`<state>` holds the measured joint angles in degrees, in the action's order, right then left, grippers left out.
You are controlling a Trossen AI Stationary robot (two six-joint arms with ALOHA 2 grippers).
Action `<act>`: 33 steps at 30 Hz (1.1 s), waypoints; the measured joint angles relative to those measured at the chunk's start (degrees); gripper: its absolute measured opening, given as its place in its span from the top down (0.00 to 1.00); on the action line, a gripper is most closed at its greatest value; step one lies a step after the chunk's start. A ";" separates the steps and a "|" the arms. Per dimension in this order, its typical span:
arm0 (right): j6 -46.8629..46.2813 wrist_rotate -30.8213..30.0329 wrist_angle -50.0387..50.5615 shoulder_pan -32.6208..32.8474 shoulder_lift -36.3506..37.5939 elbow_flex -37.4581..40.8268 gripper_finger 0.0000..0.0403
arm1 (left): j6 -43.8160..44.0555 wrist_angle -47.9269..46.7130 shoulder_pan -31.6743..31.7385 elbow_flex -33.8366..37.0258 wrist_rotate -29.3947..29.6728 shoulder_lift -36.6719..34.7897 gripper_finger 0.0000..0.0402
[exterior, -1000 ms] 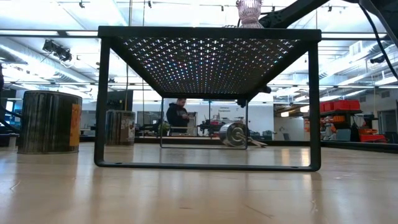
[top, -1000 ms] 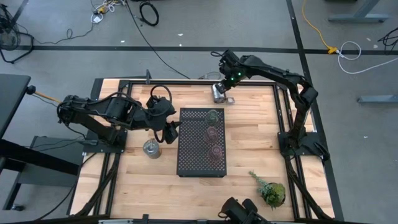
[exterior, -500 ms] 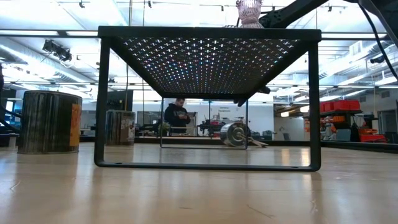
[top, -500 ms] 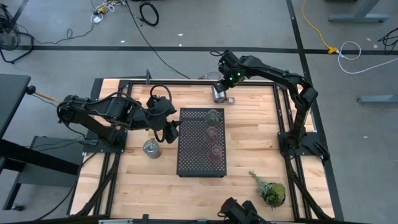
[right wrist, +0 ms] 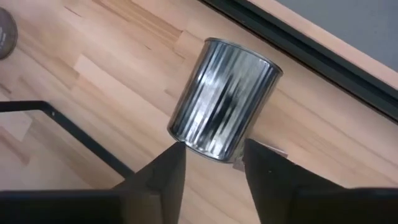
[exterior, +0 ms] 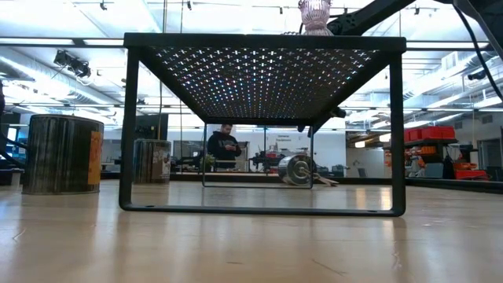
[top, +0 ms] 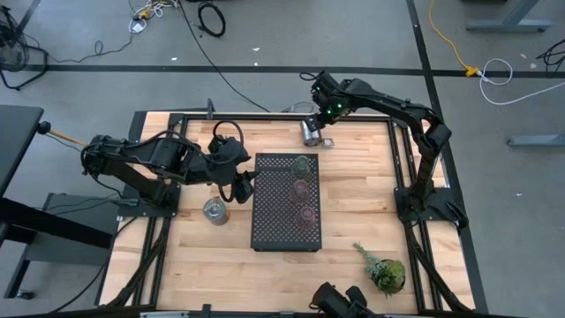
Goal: Pick & Place candle stick holders
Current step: Put the top silver scented candle on the shelf
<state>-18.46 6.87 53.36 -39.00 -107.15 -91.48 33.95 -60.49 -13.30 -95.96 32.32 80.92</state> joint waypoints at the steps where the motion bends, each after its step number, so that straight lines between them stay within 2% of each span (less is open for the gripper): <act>1: 0.01 0.02 -0.04 0.02 0.00 0.00 0.57 | -0.01 -0.02 0.00 0.00 -0.01 0.00 0.41; 7: -0.46 -0.31 -1.18 0.09 0.00 0.00 0.41 | 0.01 -0.02 0.01 0.00 -0.01 0.00 0.41; 17: -4.52 3.71 -8.55 0.25 0.00 0.00 0.03 | 0.24 0.92 0.01 0.00 -0.03 0.01 0.41; 24: -5.06 4.13 -9.92 0.28 0.00 0.00 0.07 | 0.31 0.92 0.02 0.00 -0.03 0.01 0.41; 30: -5.03 7.25 -10.18 0.28 0.00 0.00 0.06 | 0.30 0.92 0.01 0.00 -0.03 0.01 0.41; 33: -5.00 6.48 -10.21 0.43 0.00 0.00 0.06 | 0.31 0.92 0.00 0.00 -0.03 0.01 0.41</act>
<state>-23.46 13.36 43.16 -38.57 -107.15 -91.48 34.26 -59.57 -13.30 -95.96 32.29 80.93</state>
